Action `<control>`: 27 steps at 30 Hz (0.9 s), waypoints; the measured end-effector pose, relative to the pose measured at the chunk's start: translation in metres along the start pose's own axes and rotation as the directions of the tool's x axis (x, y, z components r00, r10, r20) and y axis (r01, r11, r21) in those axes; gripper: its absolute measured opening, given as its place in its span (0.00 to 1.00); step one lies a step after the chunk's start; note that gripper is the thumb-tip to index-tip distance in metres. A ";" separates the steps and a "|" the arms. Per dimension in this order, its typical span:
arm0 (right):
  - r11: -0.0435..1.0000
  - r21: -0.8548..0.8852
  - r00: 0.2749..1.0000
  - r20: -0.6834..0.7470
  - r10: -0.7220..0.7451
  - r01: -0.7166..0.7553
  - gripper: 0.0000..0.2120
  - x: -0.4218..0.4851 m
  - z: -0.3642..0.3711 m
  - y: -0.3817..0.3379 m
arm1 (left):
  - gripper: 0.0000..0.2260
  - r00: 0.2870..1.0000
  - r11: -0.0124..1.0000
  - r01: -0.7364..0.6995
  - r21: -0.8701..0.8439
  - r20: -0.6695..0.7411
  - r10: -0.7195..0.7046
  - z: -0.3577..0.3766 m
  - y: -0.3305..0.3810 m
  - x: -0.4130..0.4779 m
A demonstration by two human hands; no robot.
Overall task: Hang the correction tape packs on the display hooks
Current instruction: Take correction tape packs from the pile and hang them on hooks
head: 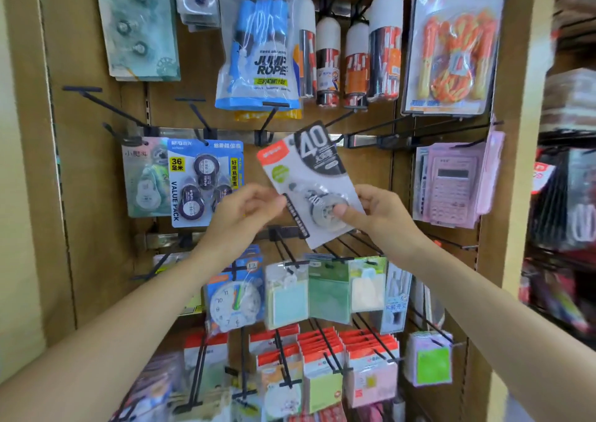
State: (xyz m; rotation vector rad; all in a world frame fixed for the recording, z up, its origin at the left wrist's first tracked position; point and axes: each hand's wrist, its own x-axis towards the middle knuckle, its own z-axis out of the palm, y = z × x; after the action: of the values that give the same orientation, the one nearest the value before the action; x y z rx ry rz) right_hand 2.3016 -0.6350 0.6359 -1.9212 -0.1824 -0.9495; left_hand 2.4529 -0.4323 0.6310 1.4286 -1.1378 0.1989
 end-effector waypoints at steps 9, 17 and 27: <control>0.997 0.012 0.952 -0.295 0.078 -0.078 0.09 0.001 -0.033 0.027 | 0.19 0.865 0.737 -0.218 0.640 0.477 -0.158 0.005 -0.029 -0.002; 0.992 -0.010 0.960 -0.253 0.120 -0.127 0.11 -0.007 -0.039 0.050 | 0.18 0.876 0.721 -0.271 0.638 0.473 -0.090 0.004 -0.037 -0.005; 0.965 0.234 0.945 -0.272 0.180 -0.117 0.11 0.013 -0.018 0.047 | 0.09 0.879 0.737 -0.257 0.626 0.468 -0.091 0.003 -0.041 -0.007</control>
State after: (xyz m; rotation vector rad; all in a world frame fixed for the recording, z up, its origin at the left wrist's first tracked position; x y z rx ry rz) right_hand 2.3238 -0.6779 0.6172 -1.5536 0.0333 -1.0523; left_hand 2.4768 -0.4403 0.5976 2.1589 -1.6401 0.3723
